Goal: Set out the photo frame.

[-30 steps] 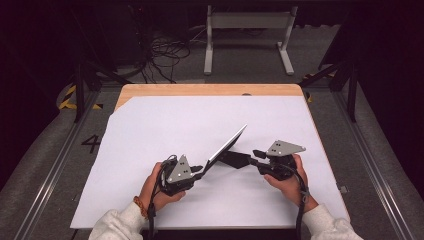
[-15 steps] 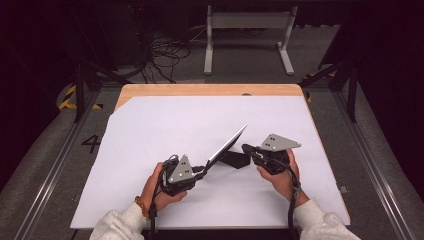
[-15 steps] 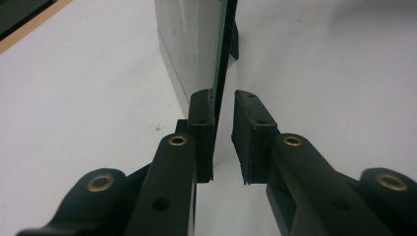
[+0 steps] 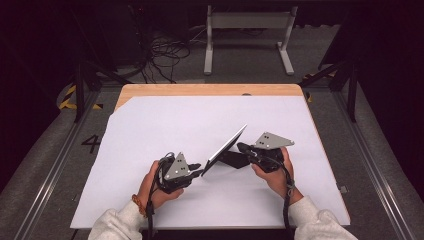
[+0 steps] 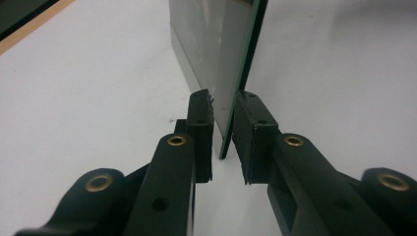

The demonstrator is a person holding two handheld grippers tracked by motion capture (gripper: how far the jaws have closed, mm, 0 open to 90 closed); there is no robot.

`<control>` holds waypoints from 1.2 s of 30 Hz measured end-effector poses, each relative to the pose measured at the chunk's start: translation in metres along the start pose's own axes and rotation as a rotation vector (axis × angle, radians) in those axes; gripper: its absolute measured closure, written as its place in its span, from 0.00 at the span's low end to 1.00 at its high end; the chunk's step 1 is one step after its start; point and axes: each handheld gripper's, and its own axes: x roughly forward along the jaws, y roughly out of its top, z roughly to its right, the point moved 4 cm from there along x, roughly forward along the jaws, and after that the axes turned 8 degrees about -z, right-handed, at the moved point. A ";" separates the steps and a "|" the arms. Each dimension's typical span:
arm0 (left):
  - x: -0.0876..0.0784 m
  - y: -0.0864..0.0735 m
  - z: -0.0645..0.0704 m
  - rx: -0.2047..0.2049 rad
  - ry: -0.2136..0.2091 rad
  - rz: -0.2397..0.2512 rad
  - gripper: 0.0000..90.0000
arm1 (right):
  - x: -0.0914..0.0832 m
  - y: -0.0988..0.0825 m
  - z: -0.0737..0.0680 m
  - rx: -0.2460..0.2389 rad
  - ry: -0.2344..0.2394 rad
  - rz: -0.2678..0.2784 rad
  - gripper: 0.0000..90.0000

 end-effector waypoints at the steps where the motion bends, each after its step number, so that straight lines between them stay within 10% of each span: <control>1: 0.000 0.000 -0.001 -0.003 -0.001 0.003 0.85 | 0.000 0.000 0.000 0.002 0.000 0.001 0.99; 36: 0.015 0.015 0.017 0.030 -0.111 0.037 0.88 | 0.002 0.003 0.001 -0.026 0.020 0.020 1.00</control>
